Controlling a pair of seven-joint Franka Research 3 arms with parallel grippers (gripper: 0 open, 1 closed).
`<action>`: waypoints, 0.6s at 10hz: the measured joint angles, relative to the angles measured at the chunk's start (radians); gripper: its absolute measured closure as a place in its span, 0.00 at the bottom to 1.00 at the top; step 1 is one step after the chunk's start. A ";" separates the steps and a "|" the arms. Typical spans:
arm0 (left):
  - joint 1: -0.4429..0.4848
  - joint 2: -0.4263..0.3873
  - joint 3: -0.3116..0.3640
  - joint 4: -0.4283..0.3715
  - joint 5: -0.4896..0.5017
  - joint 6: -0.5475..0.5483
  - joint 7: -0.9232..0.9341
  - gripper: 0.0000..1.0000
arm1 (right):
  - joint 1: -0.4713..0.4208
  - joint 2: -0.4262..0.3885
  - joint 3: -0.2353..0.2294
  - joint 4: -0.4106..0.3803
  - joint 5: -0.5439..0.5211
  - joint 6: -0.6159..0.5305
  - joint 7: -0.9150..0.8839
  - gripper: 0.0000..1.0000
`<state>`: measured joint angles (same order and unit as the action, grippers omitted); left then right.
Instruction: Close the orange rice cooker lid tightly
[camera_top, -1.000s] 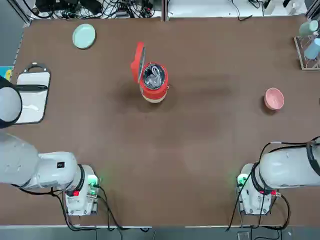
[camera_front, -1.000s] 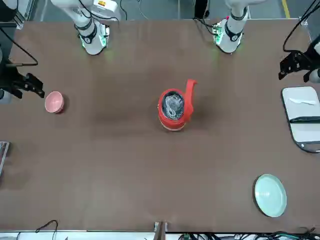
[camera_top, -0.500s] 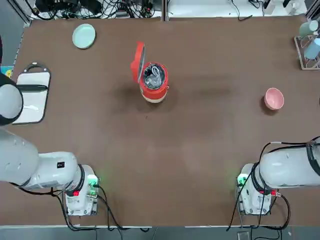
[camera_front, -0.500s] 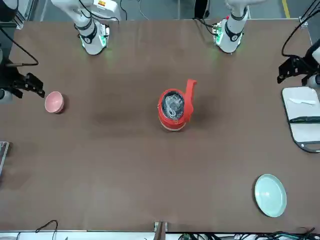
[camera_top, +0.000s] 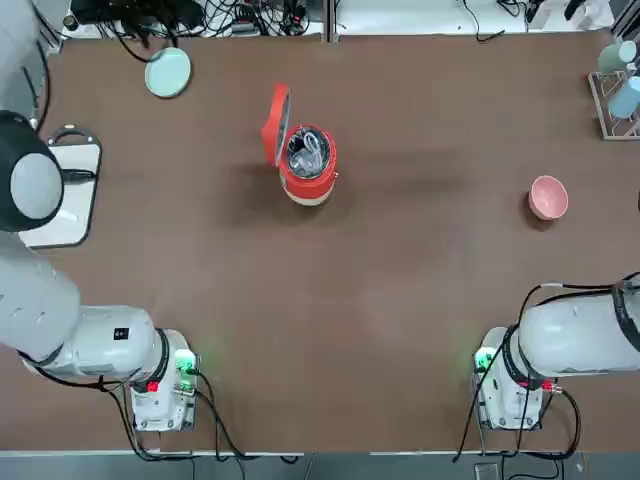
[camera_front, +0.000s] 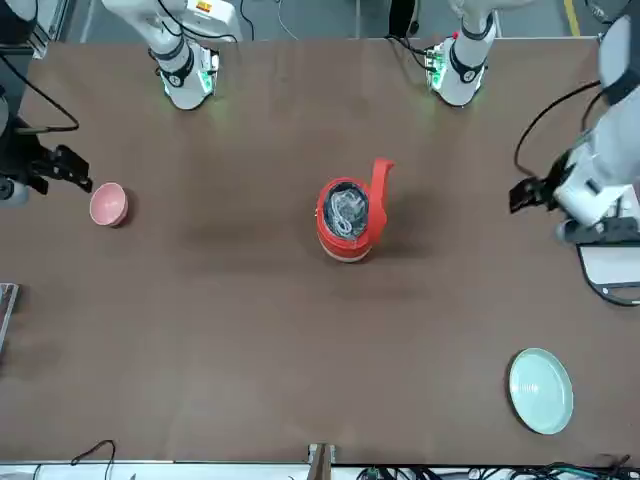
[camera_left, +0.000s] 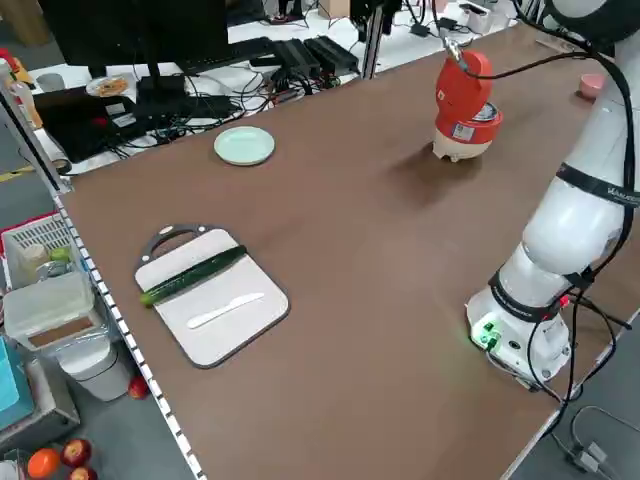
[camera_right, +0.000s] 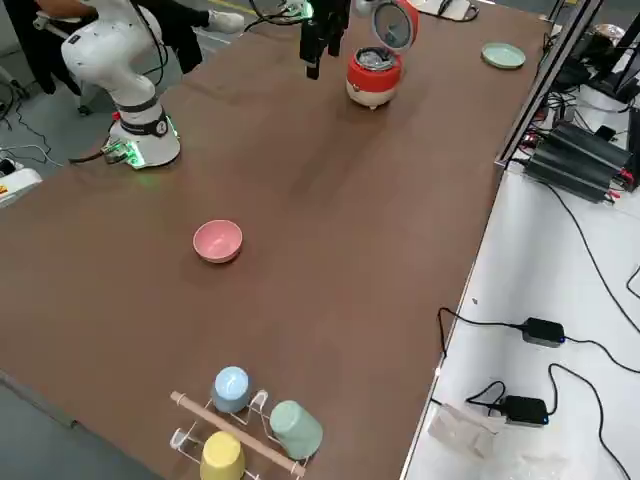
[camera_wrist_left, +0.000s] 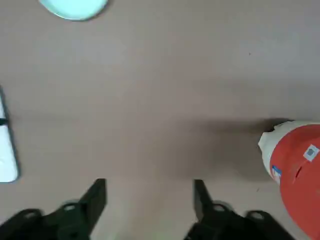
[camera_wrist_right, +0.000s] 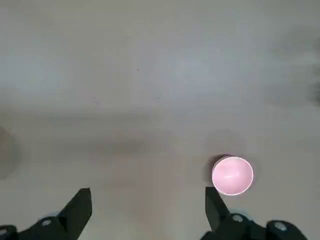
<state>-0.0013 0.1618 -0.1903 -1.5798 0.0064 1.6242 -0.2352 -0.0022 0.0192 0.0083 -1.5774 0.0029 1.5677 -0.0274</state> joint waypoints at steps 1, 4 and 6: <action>-0.023 0.008 -0.024 -0.042 0.000 0.042 -0.049 0.45 | 0.000 0.019 0.000 -0.007 0.015 0.018 -0.066 0.00; -0.032 0.006 -0.141 -0.096 -0.032 0.135 -0.233 0.91 | -0.043 0.120 -0.007 -0.015 0.163 0.093 -0.462 0.00; -0.037 0.004 -0.238 -0.156 -0.034 0.227 -0.367 0.93 | -0.077 0.193 -0.009 -0.018 0.322 0.129 -0.848 0.00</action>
<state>-0.0379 0.1662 -0.4286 -1.7354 -0.0272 1.8507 -0.6019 -0.0791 0.2122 -0.0012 -1.5953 0.3244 1.6963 -0.8753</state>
